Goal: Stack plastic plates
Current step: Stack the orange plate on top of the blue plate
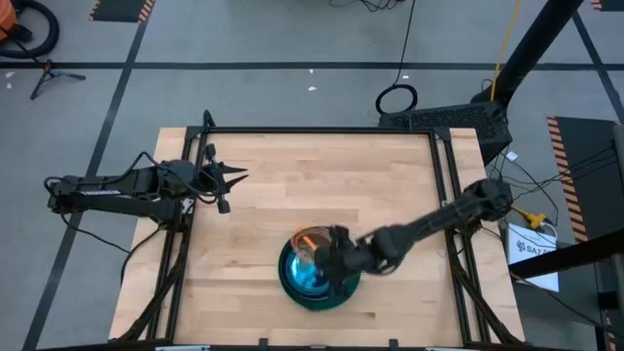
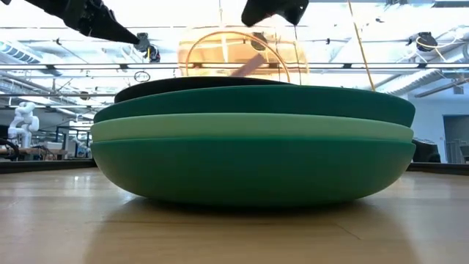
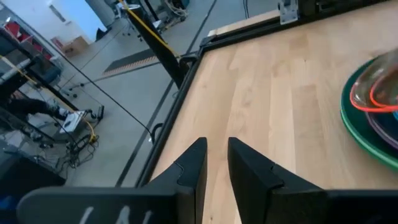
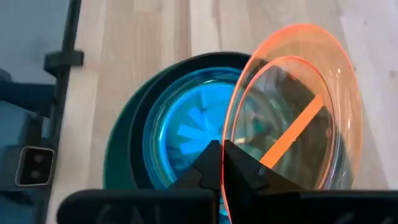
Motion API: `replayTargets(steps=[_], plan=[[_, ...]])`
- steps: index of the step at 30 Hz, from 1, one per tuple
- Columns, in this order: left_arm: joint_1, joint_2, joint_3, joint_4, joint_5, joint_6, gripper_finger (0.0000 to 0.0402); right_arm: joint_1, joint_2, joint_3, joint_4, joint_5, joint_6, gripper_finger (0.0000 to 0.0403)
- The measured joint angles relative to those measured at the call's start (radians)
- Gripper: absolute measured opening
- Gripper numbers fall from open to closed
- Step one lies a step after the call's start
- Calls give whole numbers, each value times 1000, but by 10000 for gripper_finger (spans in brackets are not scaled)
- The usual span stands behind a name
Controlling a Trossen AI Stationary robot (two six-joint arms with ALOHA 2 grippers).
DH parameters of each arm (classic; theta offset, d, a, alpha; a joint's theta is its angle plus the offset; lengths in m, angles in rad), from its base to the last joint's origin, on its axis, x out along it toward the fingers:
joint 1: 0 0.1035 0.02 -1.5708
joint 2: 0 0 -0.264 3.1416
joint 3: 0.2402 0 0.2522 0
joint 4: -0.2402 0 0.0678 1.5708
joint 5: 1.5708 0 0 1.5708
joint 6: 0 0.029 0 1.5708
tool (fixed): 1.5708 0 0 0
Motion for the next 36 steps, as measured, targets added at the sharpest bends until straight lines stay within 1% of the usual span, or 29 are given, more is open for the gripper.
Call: replayTargets(steps=[1,3,5,8,13,16,20,25,28,30,36], plan=[[0,0,0,2,0,-12,72,23,11,0,13,16,0,3],[0,1,0,4,0,-53,72,54,35,-1,54,14,11,4],[0,2,0,1,0,-93,72,75,54,-1,91,21,68,13],[-4,3,0,1,0,-164,72,85,92,0,95,36,170,43],[-22,28,0,-12,0,-295,72,86,160,-2,105,39,277,108],[-46,47,-17,-3,0,-321,72,96,173,-1,137,36,342,140],[-80,69,-55,37,1,-349,72,117,175,-1,149,39,423,165],[-137,94,-64,47,2,-429,72,184,171,-1,235,46,488,169],[-191,111,-64,49,2,-472,72,235,171,-1,262,83,523,162],[-232,127,-64,55,2,-487,72,269,171,-1,268,142,545,158],[-353,187,-64,160,3,-499,72,359,203,0,248,387,608,139]])
